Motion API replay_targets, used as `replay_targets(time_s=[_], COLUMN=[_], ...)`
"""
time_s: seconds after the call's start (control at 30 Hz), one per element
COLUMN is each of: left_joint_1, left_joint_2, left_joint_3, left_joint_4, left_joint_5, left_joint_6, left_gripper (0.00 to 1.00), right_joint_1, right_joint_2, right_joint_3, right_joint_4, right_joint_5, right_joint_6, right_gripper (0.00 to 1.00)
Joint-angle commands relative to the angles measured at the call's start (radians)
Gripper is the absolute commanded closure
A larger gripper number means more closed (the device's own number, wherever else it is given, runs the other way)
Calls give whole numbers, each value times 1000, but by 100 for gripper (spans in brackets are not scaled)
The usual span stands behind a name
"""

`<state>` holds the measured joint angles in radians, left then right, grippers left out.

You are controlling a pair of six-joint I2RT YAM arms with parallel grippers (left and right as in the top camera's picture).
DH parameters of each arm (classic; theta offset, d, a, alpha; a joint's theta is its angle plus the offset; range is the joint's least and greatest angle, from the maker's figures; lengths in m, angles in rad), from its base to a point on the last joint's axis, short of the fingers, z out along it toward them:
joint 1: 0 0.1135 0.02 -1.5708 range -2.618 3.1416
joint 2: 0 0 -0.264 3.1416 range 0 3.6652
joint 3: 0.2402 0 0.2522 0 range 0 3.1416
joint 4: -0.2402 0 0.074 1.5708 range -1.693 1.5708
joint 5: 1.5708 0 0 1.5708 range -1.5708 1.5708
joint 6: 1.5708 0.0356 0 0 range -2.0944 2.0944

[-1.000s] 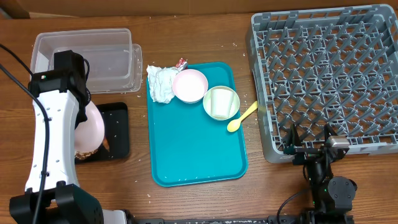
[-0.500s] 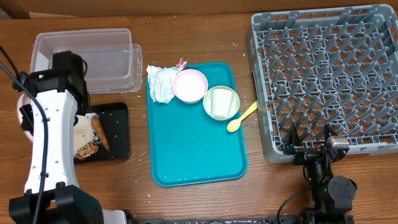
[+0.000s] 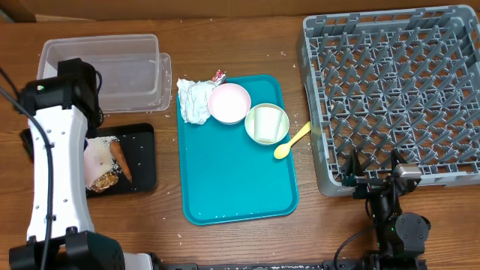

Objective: Sort waste into correct bins and load items into the dishwasher
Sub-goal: 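Carry the emptied plate right and set it on the teal tray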

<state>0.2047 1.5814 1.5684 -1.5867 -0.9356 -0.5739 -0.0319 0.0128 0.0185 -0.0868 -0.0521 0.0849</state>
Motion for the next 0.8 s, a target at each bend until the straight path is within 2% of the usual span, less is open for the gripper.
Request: replay_targets(time_s=[0.0, 0.1, 0.13, 0.2, 0.3, 0.37, 0.43, 0.57, 0.77], left_joint_1=[2, 2, 2, 0, -22, -56, -99, -193, -330], left_joint_2=[-31, -31, -31, -31, -31, -31, -31, -31, -28], left_joint_3=[87, 115, 117, 117, 117, 114, 108, 73, -51], left_joint_4=[-8, 36, 72, 125, 183, 201, 204, 201, 231], left_joint_5=[-23, 288, 486, 754, 1114, 1286, 1302, 1244, 1231], left_joint_6=[-129, -95, 1, 169, 377, 447, 447, 446, 375], left_gripper=[96, 96, 96, 96, 96, 96, 96, 96, 96], right_joint_1=[-1, -1, -1, -1, -1, -1, -1, -1, -1], right_joint_2=[-10, -10, -10, -10, -10, -10, -10, -10, -10], right_joint_3=[-10, -10, -10, -10, -10, -10, -10, -10, -10], right_joint_4=[6, 6, 6, 6, 6, 6, 6, 6, 6], right_joint_5=[-2, -2, -2, -2, -2, -2, -2, -2, -2], right_joint_6=[-3, -3, -3, -3, -3, -3, -3, -3, -3], right_gripper=[0, 0, 0, 0, 0, 0, 0, 0, 0])
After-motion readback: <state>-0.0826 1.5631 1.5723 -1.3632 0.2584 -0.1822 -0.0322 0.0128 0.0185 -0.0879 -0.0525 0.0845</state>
